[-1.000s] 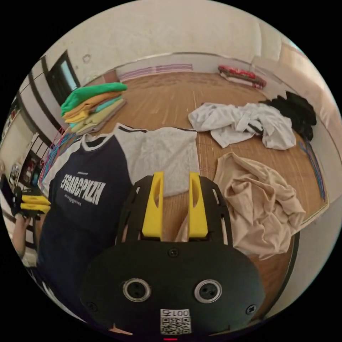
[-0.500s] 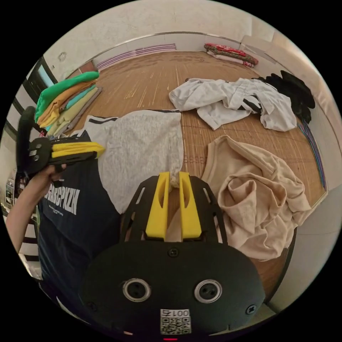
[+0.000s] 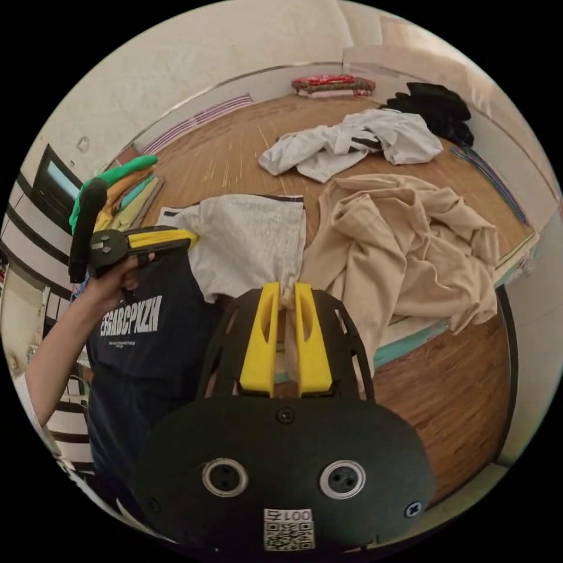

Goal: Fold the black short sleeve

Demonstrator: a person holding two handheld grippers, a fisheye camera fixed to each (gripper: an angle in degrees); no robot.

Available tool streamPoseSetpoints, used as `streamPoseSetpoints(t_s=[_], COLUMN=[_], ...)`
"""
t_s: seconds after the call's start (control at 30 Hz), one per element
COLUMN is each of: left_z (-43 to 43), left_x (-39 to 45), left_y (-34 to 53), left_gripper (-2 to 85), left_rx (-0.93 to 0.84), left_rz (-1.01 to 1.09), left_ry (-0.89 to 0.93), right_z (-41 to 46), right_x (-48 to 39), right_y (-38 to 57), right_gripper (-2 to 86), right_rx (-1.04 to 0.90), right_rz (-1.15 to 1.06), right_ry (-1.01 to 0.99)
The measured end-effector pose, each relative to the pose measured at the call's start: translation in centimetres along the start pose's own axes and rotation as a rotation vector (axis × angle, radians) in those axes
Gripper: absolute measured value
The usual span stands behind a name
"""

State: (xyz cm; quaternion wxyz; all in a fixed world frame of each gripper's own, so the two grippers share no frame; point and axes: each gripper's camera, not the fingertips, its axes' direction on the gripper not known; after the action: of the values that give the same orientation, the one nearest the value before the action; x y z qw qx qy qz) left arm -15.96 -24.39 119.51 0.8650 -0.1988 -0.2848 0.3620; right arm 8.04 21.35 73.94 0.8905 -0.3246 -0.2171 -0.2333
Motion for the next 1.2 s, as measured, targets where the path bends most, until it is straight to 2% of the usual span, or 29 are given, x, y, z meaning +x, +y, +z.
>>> streamPoseSetpoints(t_s=[0.13,0.2,0.3,0.37,0.53,0.6,0.73,0.87,0.97,1.03,1.2], left_z=[0.2,0.3,0.5,0.5,0.9,1.2,1.3,1.0,1.0,1.1,1.1], left_x=[0.4,0.2,-0.6,-1.5,-3.7,-4.5,-5.1,-3.6,-3.0,-3.0,-4.9], left_y=[-1.1,-1.5,-1.6,-2.0,-2.7,-2.9,-3.3,-4.0,-4.7,-4.9,-3.8], left_gripper=[-1.0,-1.0,-1.0,-1.0,-1.0,-1.0,-1.0,-1.0,-1.0,-1.0,-1.0], left_rx=[0.022,0.041,0.081,0.074,0.069,0.077,0.075,0.042,-0.007,-0.024,0.002], left_rz=[0.052,0.037,-0.009,-0.018,-0.047,-0.062,-0.061,0.008,0.054,0.067,0.004], left_ry=[-0.036,-0.033,-0.001,0.046,0.163,0.202,0.208,0.074,0.014,0.005,0.071], right_z=[-3.9,-4.1,-0.7,3.1,7.4,8.5,8.1,4.5,1.4,0.0,-5.5], right_x=[-2.7,-3.9,-4.6,-5.1,-6.4,-6.7,-6.6,-5.8,-4.8,-4.9,-9.2], right_y=[-3.2,-6.3,-12.7,-16.7,-20.2,-20.9,-22.3,-22.4,-22.6,-22.4,-20.3], right_gripper=[4.5,5.7,9.0,11.5,13.0,11.9,4.4,2.8,2.4,2.3,2.3], right_rx=[0.170,0.165,0.017,-0.169,-0.388,-0.482,-0.489,-0.346,-0.277,-0.271,-0.177], right_rz=[-0.259,-0.420,-0.608,-0.757,-0.962,-0.976,-0.922,-0.800,-0.598,-0.537,-0.544], right_ry=[0.087,0.067,0.014,-0.016,-0.015,-0.063,-0.031,0.094,-0.007,-0.066,-0.248])
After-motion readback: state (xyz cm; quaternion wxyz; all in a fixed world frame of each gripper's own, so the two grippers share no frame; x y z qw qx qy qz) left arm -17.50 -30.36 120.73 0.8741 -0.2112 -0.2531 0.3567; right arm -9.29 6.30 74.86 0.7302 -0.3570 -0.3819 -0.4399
